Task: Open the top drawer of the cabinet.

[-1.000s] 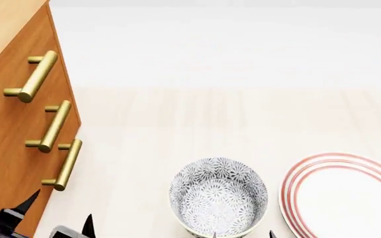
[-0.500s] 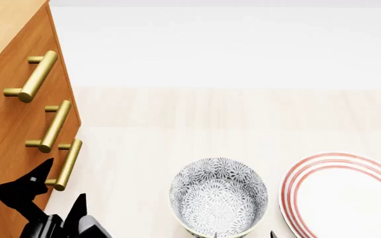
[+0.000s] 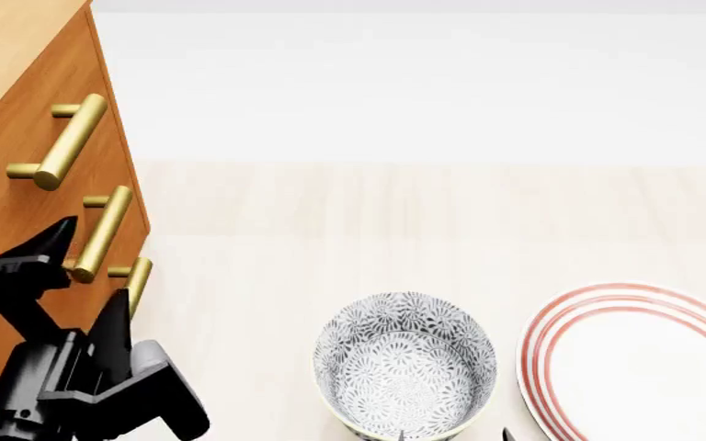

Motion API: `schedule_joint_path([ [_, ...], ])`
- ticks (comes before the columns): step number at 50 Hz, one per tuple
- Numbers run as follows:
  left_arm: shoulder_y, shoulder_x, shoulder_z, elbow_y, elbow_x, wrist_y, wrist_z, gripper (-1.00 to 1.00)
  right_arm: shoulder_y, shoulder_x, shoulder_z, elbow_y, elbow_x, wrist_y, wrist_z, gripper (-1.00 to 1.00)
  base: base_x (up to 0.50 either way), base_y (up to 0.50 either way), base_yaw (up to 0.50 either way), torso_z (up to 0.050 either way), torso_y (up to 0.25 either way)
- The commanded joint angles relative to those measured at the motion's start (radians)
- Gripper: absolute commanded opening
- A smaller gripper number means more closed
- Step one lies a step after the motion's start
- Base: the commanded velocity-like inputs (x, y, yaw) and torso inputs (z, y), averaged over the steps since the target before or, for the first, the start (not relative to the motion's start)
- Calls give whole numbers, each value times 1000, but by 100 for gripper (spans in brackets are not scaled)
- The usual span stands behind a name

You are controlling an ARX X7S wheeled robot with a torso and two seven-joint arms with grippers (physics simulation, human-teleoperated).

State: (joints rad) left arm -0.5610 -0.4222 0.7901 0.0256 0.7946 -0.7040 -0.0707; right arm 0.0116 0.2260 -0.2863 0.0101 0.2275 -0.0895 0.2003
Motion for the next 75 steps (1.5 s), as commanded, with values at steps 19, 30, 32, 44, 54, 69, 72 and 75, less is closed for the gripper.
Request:
schedule_joint_path([
  [19, -154, -24, -21, 64, 48, -44, 184, 100, 1, -9, 7, 0, -7, 3, -8, 100, 0, 0, 0, 0, 0],
  [30, -209, -9, -30, -1, 9, -18, 206, 100, -1, -5, 2, -2, -3, 5, -3, 100, 0, 0, 0, 0, 0],
  [32, -216, -6, -30, -12, 4, -12, 208, 100, 0, -4, 1, -2, -3, 6, -3, 100, 0, 0, 0, 0, 0],
  [44, -259, -7, -6, -76, 0, 13, 235, 100, 0, 1, -6, -7, 1, 11, 3, 100, 0, 0, 0, 0, 0],
  [54, -280, -1, -1, -124, -10, 18, 247, 100, 0, 5, -9, -8, 4, 10, 9, 100, 0, 0, 0, 0, 0],
  [69, -317, 17, -6, -213, -32, 36, 238, 100, 9, 7, -12, 1, 14, 9, 16, 100, 0, 0, 0, 0, 0],
  [72, -320, 20, -7, -231, -37, 40, 234, 100, 10, 8, -12, -3, 17, 14, 18, 100, 0, 0, 0, 0, 0],
  [75, -324, 19, -5, -235, -37, 39, 238, 100, 11, 9, -13, -4, 20, 17, 20, 100, 0, 0, 0, 0, 0],
])
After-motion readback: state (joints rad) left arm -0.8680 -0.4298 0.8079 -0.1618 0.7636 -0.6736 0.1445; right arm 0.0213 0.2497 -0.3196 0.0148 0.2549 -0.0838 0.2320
